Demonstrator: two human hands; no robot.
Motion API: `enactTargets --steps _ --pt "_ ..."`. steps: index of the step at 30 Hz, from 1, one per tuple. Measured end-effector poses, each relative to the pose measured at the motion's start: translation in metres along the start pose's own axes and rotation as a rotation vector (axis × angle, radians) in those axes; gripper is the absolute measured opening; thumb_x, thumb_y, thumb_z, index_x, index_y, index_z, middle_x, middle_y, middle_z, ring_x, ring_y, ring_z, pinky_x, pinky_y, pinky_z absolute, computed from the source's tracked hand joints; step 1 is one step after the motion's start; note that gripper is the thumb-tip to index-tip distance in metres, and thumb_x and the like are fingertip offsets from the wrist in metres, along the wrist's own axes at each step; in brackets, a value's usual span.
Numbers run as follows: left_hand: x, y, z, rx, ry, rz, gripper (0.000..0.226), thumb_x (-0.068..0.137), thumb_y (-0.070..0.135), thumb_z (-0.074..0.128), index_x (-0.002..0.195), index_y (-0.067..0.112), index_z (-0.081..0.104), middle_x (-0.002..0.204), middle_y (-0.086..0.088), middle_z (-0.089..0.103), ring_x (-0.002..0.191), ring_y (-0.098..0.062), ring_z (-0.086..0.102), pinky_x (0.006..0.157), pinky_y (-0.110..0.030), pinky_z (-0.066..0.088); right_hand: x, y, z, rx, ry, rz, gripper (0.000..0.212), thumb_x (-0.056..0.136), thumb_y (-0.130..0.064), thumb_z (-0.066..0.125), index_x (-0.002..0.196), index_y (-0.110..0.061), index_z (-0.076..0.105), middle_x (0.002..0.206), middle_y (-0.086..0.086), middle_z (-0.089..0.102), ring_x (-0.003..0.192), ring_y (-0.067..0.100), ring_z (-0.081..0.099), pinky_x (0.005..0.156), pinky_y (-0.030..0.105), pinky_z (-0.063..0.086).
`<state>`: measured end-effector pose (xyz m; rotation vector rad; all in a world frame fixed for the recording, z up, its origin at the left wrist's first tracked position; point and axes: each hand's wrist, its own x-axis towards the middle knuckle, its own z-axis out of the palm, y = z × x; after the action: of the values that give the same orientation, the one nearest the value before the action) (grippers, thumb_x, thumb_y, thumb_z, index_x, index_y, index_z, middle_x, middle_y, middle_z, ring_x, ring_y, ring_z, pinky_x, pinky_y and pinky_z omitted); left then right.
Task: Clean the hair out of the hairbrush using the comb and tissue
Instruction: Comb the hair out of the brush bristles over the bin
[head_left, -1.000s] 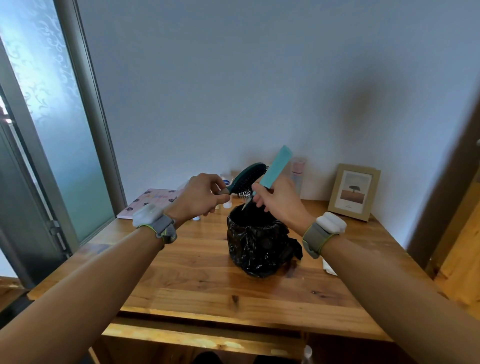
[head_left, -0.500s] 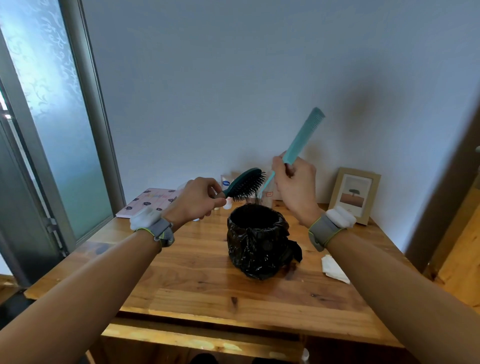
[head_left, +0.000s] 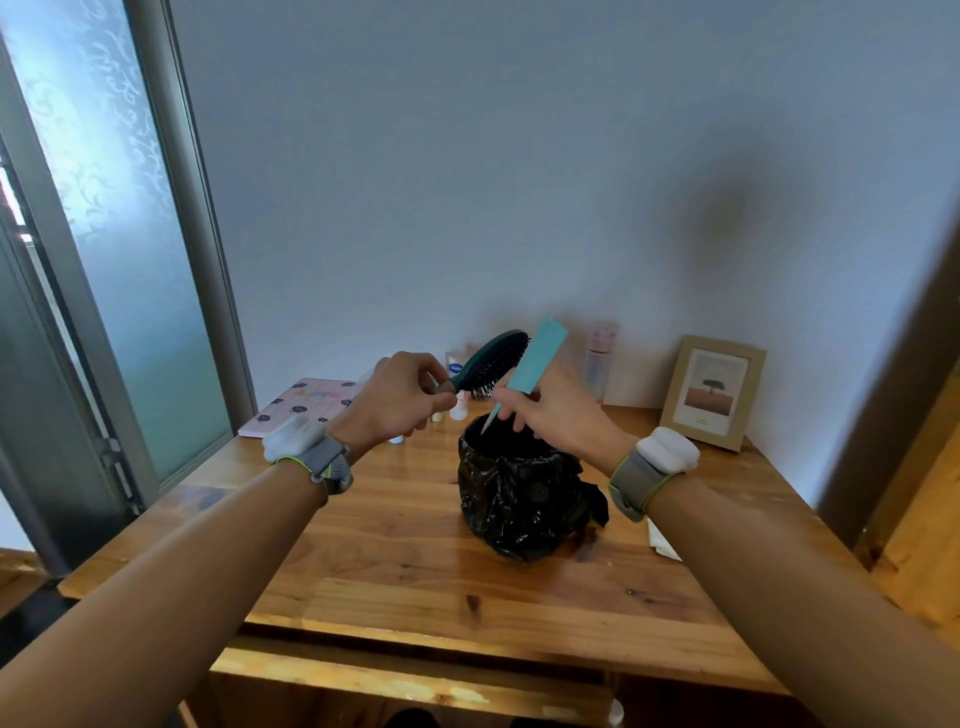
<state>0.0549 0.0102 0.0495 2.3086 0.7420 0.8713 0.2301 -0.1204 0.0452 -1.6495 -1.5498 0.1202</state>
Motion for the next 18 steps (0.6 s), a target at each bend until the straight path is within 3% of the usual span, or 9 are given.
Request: enactTargets --steps 3,5,9,13,16,18 --pt "0.001 -0.001 0.0 0.018 0.005 -0.001 0.013 0.08 0.017 0.074 0.09 0.013 0.067 0.077 -0.011 0.072 0.037 -0.012 0.058 0.042 -0.036 0.053 -0.002 0.004 -0.005 -0.072 -0.127 0.012 0.013 0.095 -0.027 0.061 0.093 -0.018 0.069 0.072 -0.005 0.072 0.055 0.009 0.068 0.048 0.01 0.045" --pt "0.001 -0.002 0.0 0.015 0.005 -0.006 0.012 0.08 0.016 0.074 0.09 0.013 0.067 0.077 -0.011 0.073 0.037 -0.011 0.058 0.042 -0.036 0.053 -0.004 0.005 -0.01 -0.083 -0.079 0.022 0.018 0.094 -0.028 0.06 0.085 -0.016 0.069 0.067 -0.004 0.07 0.051 0.009 0.066 0.051 0.015 0.047" --pt "0.001 -0.003 0.0 0.023 0.0 -0.018 0.013 0.081 0.016 0.074 0.091 0.013 0.067 0.078 -0.012 0.073 0.039 -0.012 0.059 0.044 -0.04 0.055 -0.005 0.003 -0.021 0.147 0.364 0.048 0.034 0.095 -0.03 0.056 0.064 -0.018 0.062 0.047 -0.007 0.062 0.041 0.004 0.057 0.052 0.028 0.05" --pt "0.0 -0.002 0.0 0.023 -0.007 -0.019 0.015 0.08 0.017 0.074 0.093 0.014 0.067 0.078 -0.01 0.072 0.039 -0.011 0.059 0.045 -0.039 0.056 0.002 0.0 -0.029 0.252 0.634 0.014 0.034 0.093 -0.035 0.048 0.066 -0.017 0.059 0.047 -0.005 0.058 0.043 0.004 0.054 0.052 0.032 0.05" --pt "0.0 -0.001 0.001 0.02 -0.004 -0.019 0.015 0.08 0.018 0.075 0.092 0.014 0.067 0.078 -0.009 0.073 0.039 -0.012 0.059 0.044 -0.037 0.054 0.009 0.002 -0.026 0.132 0.615 0.057 0.03 0.095 -0.029 0.051 0.07 -0.018 0.062 0.057 -0.007 0.064 0.054 0.011 0.064 0.066 0.041 0.058" --pt "0.0 -0.001 0.002 0.022 -0.003 -0.017 0.015 0.079 0.018 0.075 0.091 0.014 0.067 0.078 -0.008 0.073 0.039 -0.012 0.059 0.043 -0.033 0.053 0.011 0.002 -0.019 0.141 0.532 0.066 0.028 0.095 -0.022 0.056 0.068 -0.025 0.061 0.061 -0.003 0.068 0.058 0.019 0.068 0.068 0.047 0.058"
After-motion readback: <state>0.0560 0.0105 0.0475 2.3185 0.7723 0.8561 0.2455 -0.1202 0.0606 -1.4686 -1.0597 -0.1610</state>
